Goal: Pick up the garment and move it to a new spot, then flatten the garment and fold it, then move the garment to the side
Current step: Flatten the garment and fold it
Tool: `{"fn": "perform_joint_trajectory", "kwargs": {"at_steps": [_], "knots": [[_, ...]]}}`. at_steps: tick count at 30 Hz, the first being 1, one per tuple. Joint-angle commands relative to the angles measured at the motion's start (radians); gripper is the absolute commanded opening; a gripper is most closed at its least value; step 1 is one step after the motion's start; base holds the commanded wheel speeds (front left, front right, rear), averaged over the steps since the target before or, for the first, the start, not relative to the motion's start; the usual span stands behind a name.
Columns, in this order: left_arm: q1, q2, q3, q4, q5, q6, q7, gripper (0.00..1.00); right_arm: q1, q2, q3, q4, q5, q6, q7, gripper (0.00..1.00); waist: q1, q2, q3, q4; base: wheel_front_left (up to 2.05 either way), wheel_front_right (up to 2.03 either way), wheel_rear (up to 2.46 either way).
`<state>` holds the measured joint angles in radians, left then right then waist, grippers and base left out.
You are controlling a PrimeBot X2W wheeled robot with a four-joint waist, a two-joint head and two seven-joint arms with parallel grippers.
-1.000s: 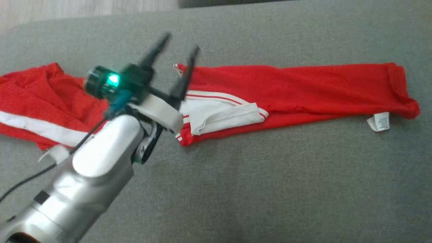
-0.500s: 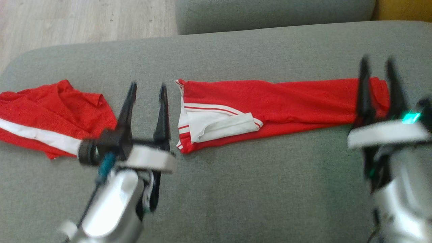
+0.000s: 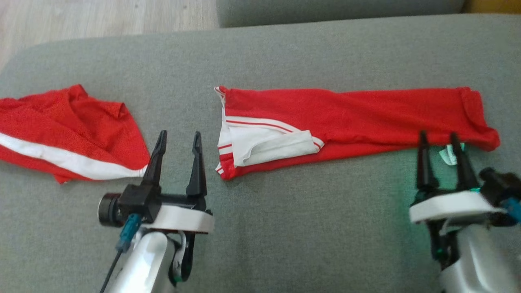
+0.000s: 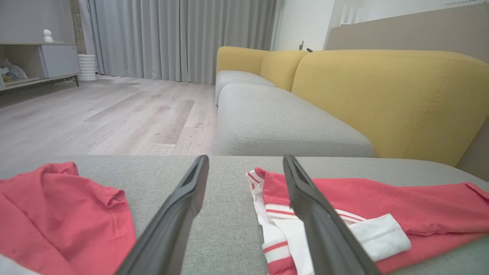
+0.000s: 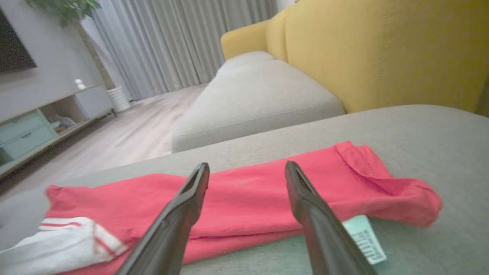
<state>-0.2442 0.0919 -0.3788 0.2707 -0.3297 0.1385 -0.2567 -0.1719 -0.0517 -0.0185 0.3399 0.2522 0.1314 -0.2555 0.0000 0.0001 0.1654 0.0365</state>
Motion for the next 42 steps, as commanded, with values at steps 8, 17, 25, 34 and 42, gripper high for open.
{"fn": "perform_joint_trajectory", "kwargs": {"at_steps": [8, 17, 25, 34, 42], "knots": [[-0.092, -0.031, 0.079, -0.030, 0.054, -0.058, -0.005, 1.00, -0.250, -0.009, -0.295, 0.183, -0.156, -0.001, 0.090, 1.00, 0.0000, -0.0001, 0.098, 0.032, 0.00, 0.00, 0.00], [-0.118, -0.040, 0.091, -0.014, 0.069, -0.079, -0.005, 1.00, -0.380, -0.003, -0.585, 0.326, -0.384, -0.001, 0.122, 1.00, 0.0000, -0.0001, 0.156, 0.056, 0.00, 0.00, 0.00], [-0.140, -0.041, 0.096, -0.012, 0.068, -0.081, -0.005, 1.00, -0.470, 0.001, -0.679, 0.467, -0.481, -0.001, 0.130, 1.00, 0.0000, -0.0001, 0.192, 0.062, 0.00, 0.00, 0.00], [-0.148, -0.042, 0.100, -0.001, 0.070, -0.074, -0.005, 1.00, -0.493, -0.017, -0.699, 0.543, -0.502, -0.001, 0.104, 0.00, 0.0000, -0.0001, 0.163, 0.037, 0.00, 0.00, 0.00], [-0.134, -0.042, 0.087, 0.002, 0.055, -0.075, -0.005, 1.00, -0.460, -0.165, -0.774, 0.510, -0.534, -0.001, 0.114, 0.00, 0.0000, -0.0001, 0.104, 0.032, 0.00, 0.00, 0.00]]}}
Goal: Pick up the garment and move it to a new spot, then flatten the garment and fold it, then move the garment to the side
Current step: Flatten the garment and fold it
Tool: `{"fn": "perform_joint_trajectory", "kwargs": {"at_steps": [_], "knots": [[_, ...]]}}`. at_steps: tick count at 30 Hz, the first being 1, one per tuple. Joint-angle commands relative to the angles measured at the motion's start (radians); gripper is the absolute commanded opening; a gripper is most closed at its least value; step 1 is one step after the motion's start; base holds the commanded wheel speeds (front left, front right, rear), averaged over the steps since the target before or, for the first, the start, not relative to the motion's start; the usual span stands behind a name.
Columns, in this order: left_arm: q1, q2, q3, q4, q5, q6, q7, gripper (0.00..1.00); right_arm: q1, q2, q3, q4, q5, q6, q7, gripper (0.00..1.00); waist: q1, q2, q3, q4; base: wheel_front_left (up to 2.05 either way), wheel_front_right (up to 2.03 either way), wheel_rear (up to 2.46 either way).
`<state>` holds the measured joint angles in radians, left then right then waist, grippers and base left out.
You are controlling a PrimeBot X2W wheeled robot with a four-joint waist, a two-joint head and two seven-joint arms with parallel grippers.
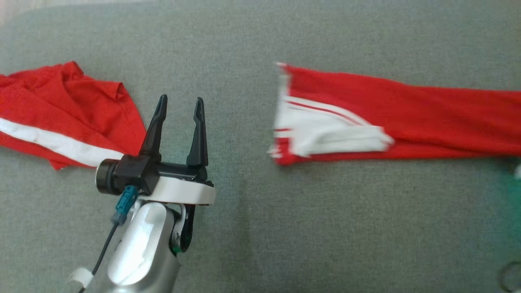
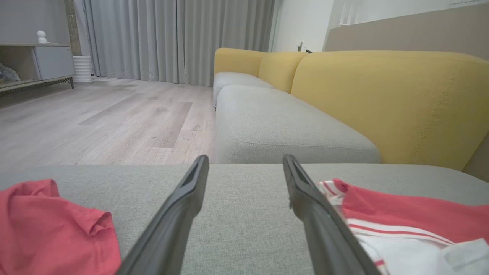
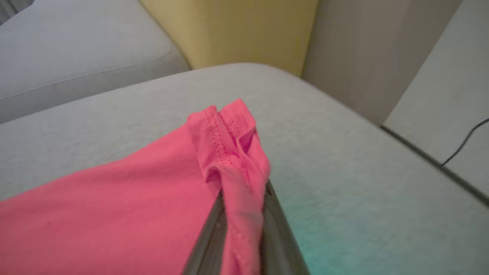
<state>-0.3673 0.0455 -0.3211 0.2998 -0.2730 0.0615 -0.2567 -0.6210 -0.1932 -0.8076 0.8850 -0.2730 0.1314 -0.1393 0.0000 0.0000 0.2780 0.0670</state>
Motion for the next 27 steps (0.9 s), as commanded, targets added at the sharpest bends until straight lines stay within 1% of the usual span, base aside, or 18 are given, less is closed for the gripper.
{"fn": "perform_joint_trajectory", "kwargs": {"at_steps": [1, 3, 6, 9, 12, 13, 16, 18, 21, 25, 27], "knots": [[-0.009, 0.005, 0.026, -0.027, -0.005, 0.002, -0.005, 1.00, -0.009, -0.039, 0.007, -0.036, -0.015, -0.001, -0.003, 0.00, 0.0000, 0.0000, -0.016, 0.004, 0.00, 0.00, 0.00], [-0.005, 0.005, 0.023, -0.027, -0.011, 0.005, -0.005, 1.00, -0.012, -0.052, 0.002, -0.039, -0.024, -0.001, -0.006, 0.00, 0.0000, 0.0000, -0.033, 0.008, 0.00, 0.00, 0.00], [0.005, 0.005, 0.023, -0.024, -0.017, 0.009, -0.005, 1.00, -0.031, -0.038, 0.014, -0.041, -0.019, -0.001, -0.005, 0.00, 0.0000, 0.0000, -0.059, 0.010, 0.00, 0.00, 0.00], [0.020, 0.005, 0.022, -0.019, -0.020, 0.011, -0.005, 1.00, -0.048, -0.005, 0.050, -0.053, -0.012, -0.001, -0.012, 0.00, 0.0000, 0.0000, -0.089, 0.009, 0.00, 0.00, 0.00], [0.031, 0.005, 0.022, -0.015, -0.020, 0.010, -0.005, 1.00, -0.064, 0.047, 0.106, -0.075, 0.002, -0.001, -0.021, 0.00, 0.0000, 0.0000, -0.115, 0.008, 0.00, 0.00, 0.00], [0.031, 0.005, 0.022, -0.015, -0.020, 0.010, -0.005, 1.00, -0.064, 0.047, 0.106, -0.075, 0.002, -0.001, -0.021, 0.00, 0.0000, 0.0000, -0.115, 0.008, 0.00, 0.00, 0.00], [0.040, 0.005, 0.026, -0.016, -0.024, 0.009, -0.005, 1.00, -0.074, 0.102, 0.177, -0.090, 0.064, -0.001, -0.023, 0.00, 0.0000, 0.0000, -0.138, 0.011, 0.00, 0.00, 0.00], [0.049, 0.005, 0.029, -0.013, -0.023, 0.009, -0.005, 1.00, -0.077, 0.127, 0.238, -0.099, 0.126, -0.001, -0.019, 0.00, 0.0000, 0.0000, -0.153, 0.015, 0.00, 0.00, 0.00], [0.060, 0.005, 0.030, -0.010, -0.024, 0.007, -0.005, 1.00, -0.071, 0.141, 0.349, -0.122, 0.224, -0.001, -0.011, 0.00, 0.0000, 0.0000, -0.172, 0.025, 0.00, 0.00, 0.00], [0.068, 0.005, 0.029, -0.004, -0.028, 0.005, -0.005, 1.00, -0.055, 0.142, 0.601, -0.109, 0.451, -0.001, -0.011, 0.00, 0.0000, 0.0000, -0.191, 0.042, 0.00, 0.00, 0.00], [0.068, 0.005, 0.029, -0.003, -0.028, 0.004, -0.005, 1.00, -0.039, 0.143, 0.708, -0.118, 0.533, -0.001, -0.022, 0.00, 0.0000, 0.0000, -0.193, 0.050, 0.00, 0.00, 0.00]]}}
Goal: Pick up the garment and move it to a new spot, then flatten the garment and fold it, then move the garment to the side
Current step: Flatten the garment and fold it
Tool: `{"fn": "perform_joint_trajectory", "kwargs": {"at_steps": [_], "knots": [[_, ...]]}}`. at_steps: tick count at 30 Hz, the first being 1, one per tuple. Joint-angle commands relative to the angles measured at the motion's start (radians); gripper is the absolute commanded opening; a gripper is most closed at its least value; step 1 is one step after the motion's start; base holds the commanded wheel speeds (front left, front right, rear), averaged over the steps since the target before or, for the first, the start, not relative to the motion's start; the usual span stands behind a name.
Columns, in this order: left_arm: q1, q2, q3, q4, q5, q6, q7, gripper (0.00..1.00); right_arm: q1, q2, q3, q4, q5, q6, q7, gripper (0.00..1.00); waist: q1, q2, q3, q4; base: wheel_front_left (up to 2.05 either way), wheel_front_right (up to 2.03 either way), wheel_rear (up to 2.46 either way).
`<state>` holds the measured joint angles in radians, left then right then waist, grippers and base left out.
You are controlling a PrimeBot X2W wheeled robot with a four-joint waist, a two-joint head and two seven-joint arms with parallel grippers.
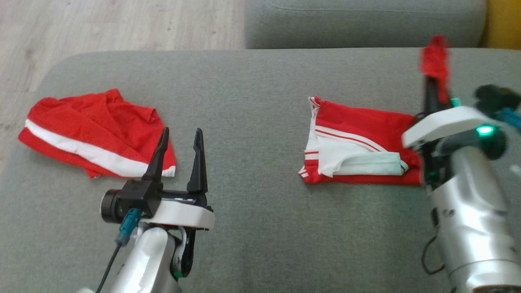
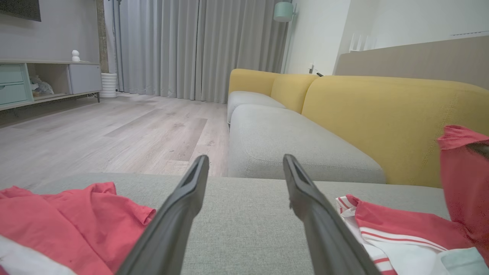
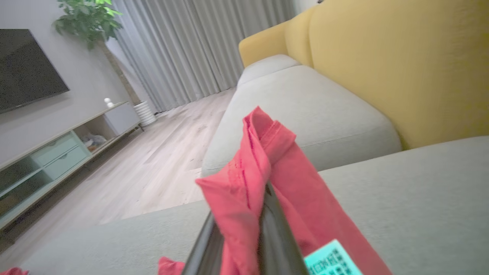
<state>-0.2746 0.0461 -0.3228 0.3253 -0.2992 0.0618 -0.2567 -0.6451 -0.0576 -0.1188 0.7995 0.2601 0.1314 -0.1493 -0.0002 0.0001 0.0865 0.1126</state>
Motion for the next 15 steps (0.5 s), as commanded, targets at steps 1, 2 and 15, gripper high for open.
{"fn": "perform_joint_trajectory", "kwargs": {"at_steps": [1, 2, 15], "knots": [[-0.027, 0.004, 0.028, -0.029, -0.002, 0.002, -0.005, 1.00, -0.007, 0.007, 0.065, -0.036, 0.032, -0.001, -0.018, 0.00, 0.0002, -0.0001, 0.000, 0.011, 0.00, 0.00, 0.00], [-0.030, 0.004, 0.024, -0.030, -0.003, 0.002, -0.005, 1.00, -0.001, 0.007, 0.106, -0.037, 0.067, -0.001, -0.023, 0.00, 0.0002, -0.0001, 0.004, 0.018, 0.00, 0.00, 0.00], [-0.062, 0.004, -0.023, -0.037, -0.026, 0.016, -0.005, 1.00, 0.003, 0.007, 0.469, 0.108, 0.355, -0.001, -0.078, 0.00, 0.0002, -0.0001, 0.084, 0.120, 0.00, 0.00, 0.00]]}}
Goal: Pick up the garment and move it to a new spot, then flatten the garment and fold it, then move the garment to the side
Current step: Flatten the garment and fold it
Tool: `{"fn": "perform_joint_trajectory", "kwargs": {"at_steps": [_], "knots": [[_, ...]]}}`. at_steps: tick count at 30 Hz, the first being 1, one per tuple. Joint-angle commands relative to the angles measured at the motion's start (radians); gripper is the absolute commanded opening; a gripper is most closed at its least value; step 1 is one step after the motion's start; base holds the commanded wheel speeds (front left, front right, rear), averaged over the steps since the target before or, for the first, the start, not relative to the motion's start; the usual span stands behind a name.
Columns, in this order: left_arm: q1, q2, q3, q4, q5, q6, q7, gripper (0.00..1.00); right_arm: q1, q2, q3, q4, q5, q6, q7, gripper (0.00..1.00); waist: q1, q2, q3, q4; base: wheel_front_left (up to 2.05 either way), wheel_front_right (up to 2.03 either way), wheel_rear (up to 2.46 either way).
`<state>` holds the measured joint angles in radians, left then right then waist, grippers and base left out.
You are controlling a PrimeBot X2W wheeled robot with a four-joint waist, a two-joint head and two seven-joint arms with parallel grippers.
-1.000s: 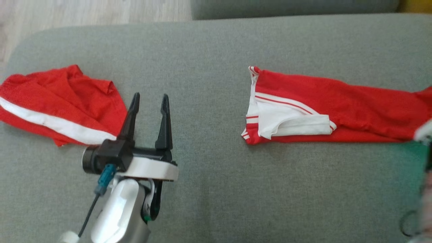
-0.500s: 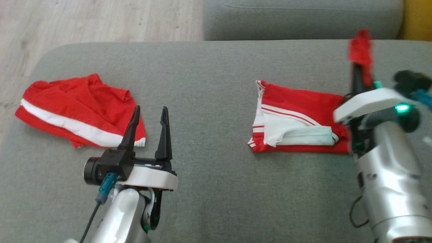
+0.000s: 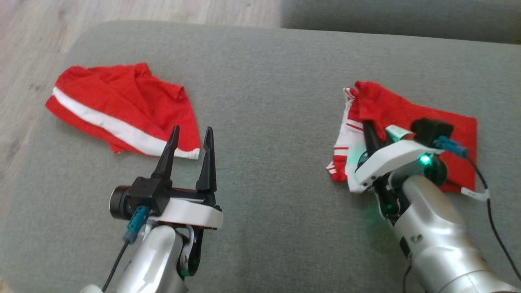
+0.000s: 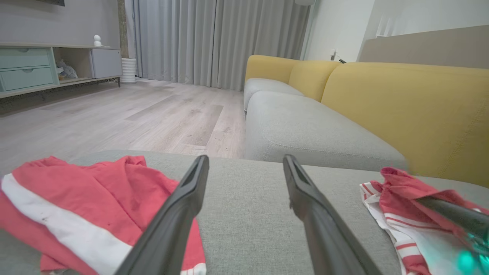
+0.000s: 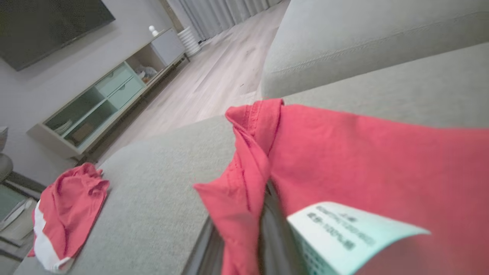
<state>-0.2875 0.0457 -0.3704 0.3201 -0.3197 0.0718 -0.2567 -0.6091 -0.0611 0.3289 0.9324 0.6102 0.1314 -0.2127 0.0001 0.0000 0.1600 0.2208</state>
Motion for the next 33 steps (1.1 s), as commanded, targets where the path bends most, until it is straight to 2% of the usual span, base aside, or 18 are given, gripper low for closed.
{"fn": "perform_joint_trajectory", "kwargs": {"at_steps": [1, 6, 7, 8, 14, 19, 23, 26, 33], "knots": [[-0.049, 0.005, 0.025, -0.031, -0.007, 0.007, -0.005, 1.00, -0.033, 0.011, 0.039, -0.013, 0.014, -0.001, -0.019, 0.00, -0.0001, 0.0000, 0.012, 0.016, 0.00, 0.00, 0.00], [-0.046, 0.005, 0.025, -0.028, -0.008, 0.010, -0.005, 1.00, -0.043, 0.011, 0.118, 0.046, 0.047, -0.001, -0.036, 0.00, -0.0001, 0.0000, 0.016, 0.021, 0.00, 0.00, 0.00], [-0.046, 0.005, 0.024, -0.027, -0.008, 0.010, -0.005, 1.00, -0.047, 0.011, 0.135, 0.056, 0.049, -0.001, -0.038, 0.96, -0.0001, 0.0000, 0.016, 0.020, 0.00, 0.00, 0.00], [-0.047, 0.005, 0.023, -0.026, -0.009, 0.011, -0.005, 1.00, -0.048, 0.011, 0.149, 0.063, 0.059, -0.001, -0.039, 1.00, -0.0001, 0.0000, 0.015, 0.018, 0.00, 0.00, 0.00], [-0.043, 0.005, 0.026, -0.019, -0.009, 0.010, -0.005, 1.00, -0.065, 0.011, 0.236, 0.041, 0.089, -0.001, -0.046, 1.00, -0.0001, 0.0000, -0.003, -0.021, 0.00, 0.00, 0.00], [-0.037, 0.005, 0.037, -0.018, -0.005, 0.008, -0.005, 1.00, -0.085, 0.011, 0.247, -0.019, 0.082, -0.001, -0.048, 1.00, -0.0001, 0.0000, -0.027, -0.063, 0.00, 0.00, 0.00], [-0.029, 0.005, 0.048, -0.019, 0.000, 0.006, -0.005, 1.00, -0.095, 0.011, 0.160, -0.093, -0.015, -0.001, -0.049, 1.00, -0.0001, 0.0000, -0.055, -0.110, 0.00, 0.00, 0.00], [-0.022, 0.005, 0.055, -0.020, 0.002, 0.004, -0.005, 1.00, -0.071, 0.010, 0.053, -0.145, -0.145, -0.001, -0.049, 1.00, -0.0001, 0.0000, -0.077, -0.143, 0.00, 0.00, 0.00], [-0.009, 0.004, 0.078, -0.025, 0.013, 0.004, -0.005, 1.00, 0.087, -0.033, -0.188, -0.348, -0.438, -0.001, -0.049, 1.00, -0.0001, 0.0000, -0.095, -0.205, 0.00, 0.00, 0.00]]}}
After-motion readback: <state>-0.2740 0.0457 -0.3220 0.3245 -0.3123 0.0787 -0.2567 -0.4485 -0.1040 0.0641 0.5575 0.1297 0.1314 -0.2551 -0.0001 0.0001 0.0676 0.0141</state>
